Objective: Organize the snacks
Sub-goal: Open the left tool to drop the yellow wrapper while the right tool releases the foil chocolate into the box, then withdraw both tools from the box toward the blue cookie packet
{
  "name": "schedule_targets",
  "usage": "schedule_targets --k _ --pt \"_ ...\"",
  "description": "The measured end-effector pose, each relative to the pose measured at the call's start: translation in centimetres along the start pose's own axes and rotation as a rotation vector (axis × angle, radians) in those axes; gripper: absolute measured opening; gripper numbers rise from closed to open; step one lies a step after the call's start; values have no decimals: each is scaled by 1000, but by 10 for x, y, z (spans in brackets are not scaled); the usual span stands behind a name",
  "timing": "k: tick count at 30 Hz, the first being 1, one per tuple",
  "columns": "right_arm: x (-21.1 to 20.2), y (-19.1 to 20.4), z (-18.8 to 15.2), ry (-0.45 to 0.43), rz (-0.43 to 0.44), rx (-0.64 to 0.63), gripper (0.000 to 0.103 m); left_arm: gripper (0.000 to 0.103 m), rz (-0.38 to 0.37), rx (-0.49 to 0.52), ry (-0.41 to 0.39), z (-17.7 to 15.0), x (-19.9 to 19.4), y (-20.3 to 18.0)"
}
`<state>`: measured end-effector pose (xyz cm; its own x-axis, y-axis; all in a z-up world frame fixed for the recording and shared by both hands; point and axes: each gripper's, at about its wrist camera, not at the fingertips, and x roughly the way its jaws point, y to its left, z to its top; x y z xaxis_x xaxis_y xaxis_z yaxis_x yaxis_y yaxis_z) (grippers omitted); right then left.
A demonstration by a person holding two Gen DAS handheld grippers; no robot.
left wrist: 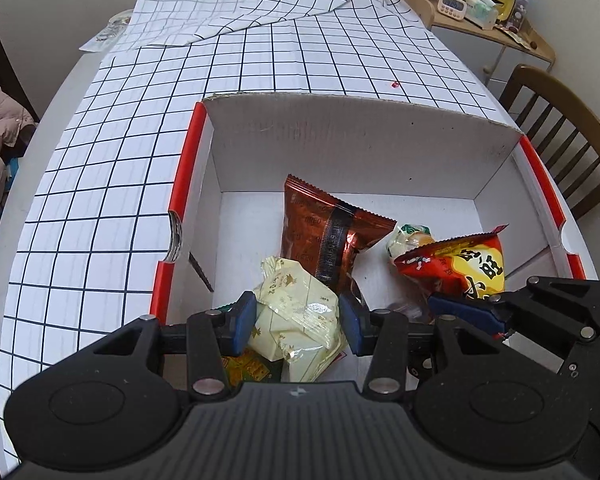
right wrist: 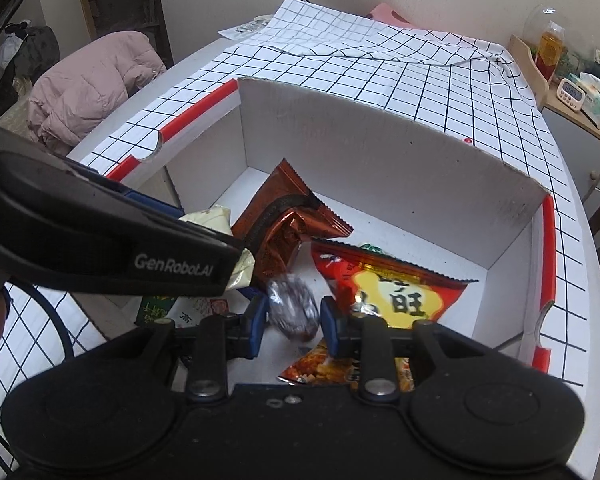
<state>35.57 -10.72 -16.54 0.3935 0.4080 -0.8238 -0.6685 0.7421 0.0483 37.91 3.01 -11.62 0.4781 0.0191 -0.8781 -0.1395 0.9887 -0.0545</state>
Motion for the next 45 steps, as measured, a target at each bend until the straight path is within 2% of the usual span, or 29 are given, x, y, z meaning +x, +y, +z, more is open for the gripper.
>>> schedule_targets --k 8,11,18,21,27,33,36,45 --pt "-4 2 -1 11 10 12 35 47 -6 0 0 -4 -7 -1" --pt "-13 4 -2 -6 15 13 39 54 -7 -3 -17 -6 -16 0" --pt "-35 9 -8 -43 3 31 42 55 -31 -4 -65 -16 -42 2" --pt "-47 11 -11 -71 -7 42 54 56 -41 -8 -91 -20 -56 4" --pt "-75 17 -15 -126 -18 64 64 58 -51 -4 -140 -30 -82 8" --pt "-102 26 -23 -173 -21 82 71 58 -67 11 -184 -44 -110 11" --pt "-116 32 -29 -196 -22 87 78 64 -72 25 -205 -54 -124 11" --pt "-154 52 -49 -258 -16 107 85 68 -97 49 -250 -81 -160 13"
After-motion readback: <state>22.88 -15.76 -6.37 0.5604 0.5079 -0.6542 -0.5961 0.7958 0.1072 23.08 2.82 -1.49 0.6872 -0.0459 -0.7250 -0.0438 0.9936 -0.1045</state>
